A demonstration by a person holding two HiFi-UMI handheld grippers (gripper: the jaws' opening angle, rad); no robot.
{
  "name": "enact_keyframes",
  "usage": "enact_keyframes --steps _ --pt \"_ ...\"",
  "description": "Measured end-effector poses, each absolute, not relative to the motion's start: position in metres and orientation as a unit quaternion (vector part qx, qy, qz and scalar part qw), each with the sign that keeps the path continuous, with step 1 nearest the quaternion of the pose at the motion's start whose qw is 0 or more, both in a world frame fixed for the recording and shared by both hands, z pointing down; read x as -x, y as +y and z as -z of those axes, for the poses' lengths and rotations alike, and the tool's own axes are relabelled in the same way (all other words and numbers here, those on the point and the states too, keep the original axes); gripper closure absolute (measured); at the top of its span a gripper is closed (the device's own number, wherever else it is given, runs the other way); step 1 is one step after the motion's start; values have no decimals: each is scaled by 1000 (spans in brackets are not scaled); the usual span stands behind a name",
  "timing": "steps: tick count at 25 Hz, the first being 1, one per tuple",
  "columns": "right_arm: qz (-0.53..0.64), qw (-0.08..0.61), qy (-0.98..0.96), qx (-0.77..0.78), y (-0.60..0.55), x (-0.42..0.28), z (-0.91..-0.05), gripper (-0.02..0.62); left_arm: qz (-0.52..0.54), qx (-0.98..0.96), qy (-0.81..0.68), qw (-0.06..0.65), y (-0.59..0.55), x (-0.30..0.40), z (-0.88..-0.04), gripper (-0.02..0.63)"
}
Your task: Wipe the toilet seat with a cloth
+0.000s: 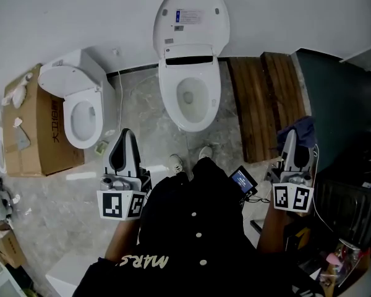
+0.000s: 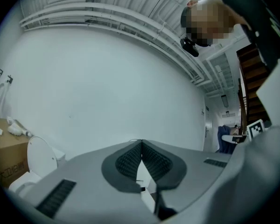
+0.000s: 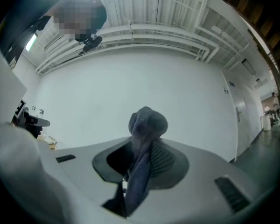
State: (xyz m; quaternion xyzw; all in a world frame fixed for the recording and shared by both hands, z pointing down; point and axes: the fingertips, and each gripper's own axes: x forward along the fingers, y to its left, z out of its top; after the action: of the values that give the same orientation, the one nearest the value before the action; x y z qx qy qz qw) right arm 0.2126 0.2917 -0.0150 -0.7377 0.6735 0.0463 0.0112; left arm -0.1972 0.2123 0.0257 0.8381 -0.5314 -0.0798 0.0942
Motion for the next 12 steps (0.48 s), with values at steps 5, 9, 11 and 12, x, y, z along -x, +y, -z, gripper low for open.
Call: enact_keyframes --steps 5,9,11,12 --pt "-30 2 685 728 259 -224 -6 508 65 -838 -534 96 190 180 -33 598" --pt "-23 3 700 714 227 -234 -15 508 59 -832 -543 97 172 163 -35 598" --pt "-23 8 708 706 212 -239 -13 508 55 -831 -545 98 163 153 -34 598" --pt "-23 12 712 702 203 -243 -11 509 55 -830 -546 97 157 149 -33 598"
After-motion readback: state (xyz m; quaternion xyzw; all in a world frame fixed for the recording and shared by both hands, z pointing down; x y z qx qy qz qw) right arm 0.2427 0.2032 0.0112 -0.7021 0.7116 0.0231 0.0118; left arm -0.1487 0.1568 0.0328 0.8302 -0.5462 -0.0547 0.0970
